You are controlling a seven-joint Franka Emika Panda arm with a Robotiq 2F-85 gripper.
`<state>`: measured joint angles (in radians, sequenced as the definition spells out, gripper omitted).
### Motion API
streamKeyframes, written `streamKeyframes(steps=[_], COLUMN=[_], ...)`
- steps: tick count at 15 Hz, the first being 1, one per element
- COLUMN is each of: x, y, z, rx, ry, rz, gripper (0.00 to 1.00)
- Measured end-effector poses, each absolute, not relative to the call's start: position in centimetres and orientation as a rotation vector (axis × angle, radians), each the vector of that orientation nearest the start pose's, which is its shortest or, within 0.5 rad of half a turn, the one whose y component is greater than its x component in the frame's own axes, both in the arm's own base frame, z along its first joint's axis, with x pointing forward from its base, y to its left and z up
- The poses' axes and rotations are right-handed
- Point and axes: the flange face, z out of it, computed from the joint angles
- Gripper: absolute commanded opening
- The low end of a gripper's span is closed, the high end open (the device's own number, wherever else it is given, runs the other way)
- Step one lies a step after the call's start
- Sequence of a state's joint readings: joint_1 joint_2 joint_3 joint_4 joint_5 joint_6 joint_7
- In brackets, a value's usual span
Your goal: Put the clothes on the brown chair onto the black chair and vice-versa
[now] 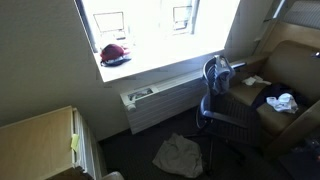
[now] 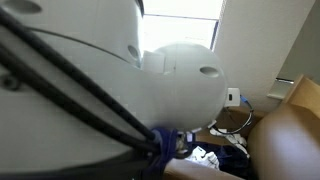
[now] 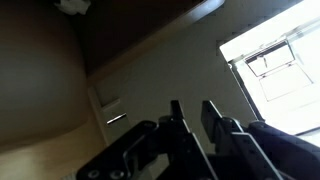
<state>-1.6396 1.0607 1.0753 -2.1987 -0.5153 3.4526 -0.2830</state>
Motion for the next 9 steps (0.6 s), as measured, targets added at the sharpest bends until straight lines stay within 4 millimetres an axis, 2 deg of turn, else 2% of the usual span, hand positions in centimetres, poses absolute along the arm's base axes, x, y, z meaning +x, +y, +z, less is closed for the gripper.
streamKeyframes(steps=[1,2,5,8,9], x=[50.1,50.2,50.5,50.7,50.5], y=[-31.2,-31.2,-29.8,-26.0,-24.5], z=[24.1,24.2,23.8,23.2,22.8], rx=[-2.417,-2.420,-2.355,-2.287,-2.269], ry=[0.410,0.407,0.501,0.543,0.548], rz=[-1.480,-1.482,-1.369,-1.205,-1.145], gripper=[0.53,0.55,0.75,0.95,0.99])
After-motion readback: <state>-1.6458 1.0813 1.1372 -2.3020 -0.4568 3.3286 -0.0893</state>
